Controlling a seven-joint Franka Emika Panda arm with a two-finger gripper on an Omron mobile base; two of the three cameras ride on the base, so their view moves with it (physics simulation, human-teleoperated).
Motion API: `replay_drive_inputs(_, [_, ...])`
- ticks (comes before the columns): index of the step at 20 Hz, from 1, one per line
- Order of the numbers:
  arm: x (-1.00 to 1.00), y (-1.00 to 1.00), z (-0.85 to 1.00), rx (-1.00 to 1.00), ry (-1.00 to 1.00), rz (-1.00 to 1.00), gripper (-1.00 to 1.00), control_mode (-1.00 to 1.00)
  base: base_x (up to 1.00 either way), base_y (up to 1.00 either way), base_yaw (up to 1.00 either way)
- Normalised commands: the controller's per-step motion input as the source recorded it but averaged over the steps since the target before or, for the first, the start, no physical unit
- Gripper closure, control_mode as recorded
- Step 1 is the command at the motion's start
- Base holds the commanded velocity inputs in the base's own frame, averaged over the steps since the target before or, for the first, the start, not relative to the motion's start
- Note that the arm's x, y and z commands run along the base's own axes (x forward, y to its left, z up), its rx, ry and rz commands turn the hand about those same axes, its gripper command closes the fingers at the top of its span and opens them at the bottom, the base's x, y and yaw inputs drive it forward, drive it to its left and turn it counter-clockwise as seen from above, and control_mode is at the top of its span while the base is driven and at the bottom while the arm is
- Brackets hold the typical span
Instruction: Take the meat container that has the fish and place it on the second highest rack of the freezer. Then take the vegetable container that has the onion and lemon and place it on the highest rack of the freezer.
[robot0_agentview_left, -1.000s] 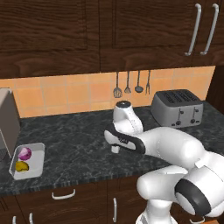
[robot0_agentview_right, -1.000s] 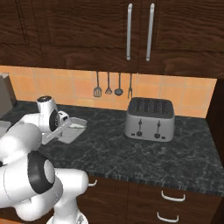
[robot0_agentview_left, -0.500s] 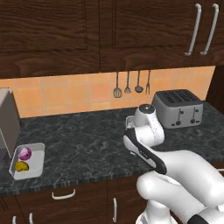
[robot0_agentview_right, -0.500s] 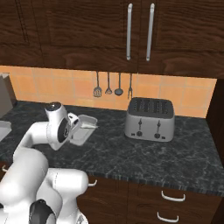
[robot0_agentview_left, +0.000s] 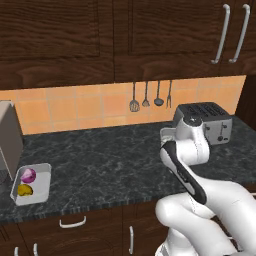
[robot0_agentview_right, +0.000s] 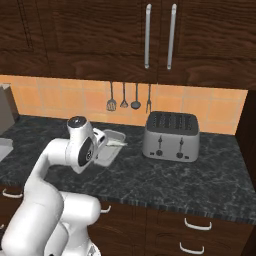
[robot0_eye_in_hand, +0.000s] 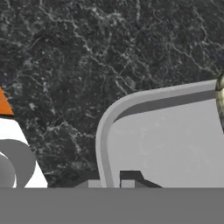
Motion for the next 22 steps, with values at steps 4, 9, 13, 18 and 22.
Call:
replay_drive_inputs(4, [-0.54, -0.10, 0.28, -0.13, 0.11, 0.16, 1.00, -1.00, 0.00, 0.00, 0.00])
replay_drive_inputs(9, [-0.73, -0.05, 0.47, -0.06, 0.04, 0.14, 1.00, -1.00, 0.00, 0.00, 0.00])
replay_drive_inputs(13, [-0.89, 0.00, 0.62, 0.00, 0.00, 0.03, 1.00, -1.00, 0.00, 0.00, 0.00])
replay_drive_inputs(18, [-0.33, -0.15, 0.80, -0.03, 0.12, 0.07, 1.00, -1.00, 0.00, 0.00, 0.00])
replay_drive_inputs(22, [-0.45, -0.20, 0.50, -0.05, 0.02, 0.17, 1.00, -1.00, 0.00, 0.00, 0.00])
